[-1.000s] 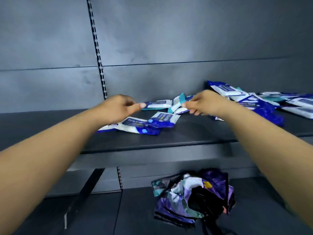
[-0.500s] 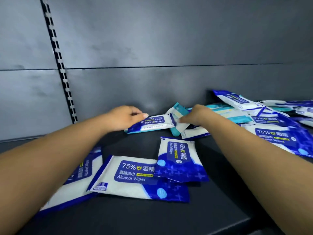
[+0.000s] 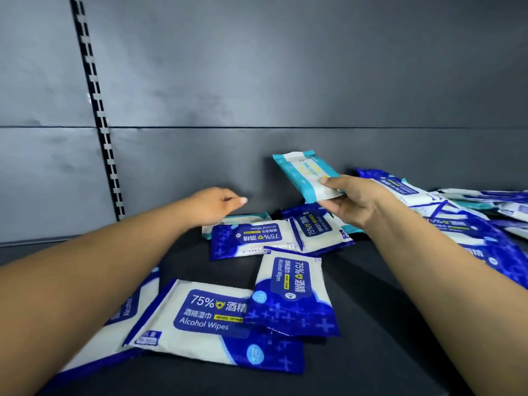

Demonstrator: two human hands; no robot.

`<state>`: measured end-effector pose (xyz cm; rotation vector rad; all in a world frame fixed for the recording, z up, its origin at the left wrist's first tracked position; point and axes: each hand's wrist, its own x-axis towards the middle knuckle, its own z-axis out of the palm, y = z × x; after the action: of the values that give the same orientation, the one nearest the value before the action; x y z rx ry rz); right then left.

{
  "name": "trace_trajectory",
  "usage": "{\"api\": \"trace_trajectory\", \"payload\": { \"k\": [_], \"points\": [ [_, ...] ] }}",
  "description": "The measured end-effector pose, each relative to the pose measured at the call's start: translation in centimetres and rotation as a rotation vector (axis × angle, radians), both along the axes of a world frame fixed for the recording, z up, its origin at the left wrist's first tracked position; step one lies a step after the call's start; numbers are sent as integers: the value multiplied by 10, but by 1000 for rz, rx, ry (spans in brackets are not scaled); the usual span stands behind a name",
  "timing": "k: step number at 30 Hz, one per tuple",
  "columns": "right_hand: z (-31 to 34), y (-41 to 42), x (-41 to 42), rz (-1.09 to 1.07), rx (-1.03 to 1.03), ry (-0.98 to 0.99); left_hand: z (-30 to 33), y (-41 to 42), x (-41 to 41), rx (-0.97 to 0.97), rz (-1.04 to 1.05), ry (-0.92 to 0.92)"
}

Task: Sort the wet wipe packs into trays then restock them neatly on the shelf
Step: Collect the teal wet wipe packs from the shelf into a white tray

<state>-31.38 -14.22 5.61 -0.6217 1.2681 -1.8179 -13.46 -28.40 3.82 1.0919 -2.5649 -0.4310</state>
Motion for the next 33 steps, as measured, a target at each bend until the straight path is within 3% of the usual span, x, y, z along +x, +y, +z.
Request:
{"api": "trace_trajectory", "payload": {
  "k": [5,8,16,20,24,26,30,33],
  "points": [
    [5,6,-5,77,-49,-110,-16,-32,-4,158,31,-160],
    [3,6,-3,166,7,-35,-17,-41,-3,206,20,-209],
    [2,3,1,308,43,81,-5,-40,0,484,232,-150],
    [-2,5,4,311,65,122,5,-32,24,547,229,52],
    [0,17,21,297,43,60,23,-10,73,472,155,518],
    [1,31,36,300,-4,3,35,24,93,535,92,737],
    [-1,77,53,292,-96,-32,50,112,105,580,20,965],
    [-8,129,55,260,-135,49,40,186,104,620,23,1078]
  ]
}}
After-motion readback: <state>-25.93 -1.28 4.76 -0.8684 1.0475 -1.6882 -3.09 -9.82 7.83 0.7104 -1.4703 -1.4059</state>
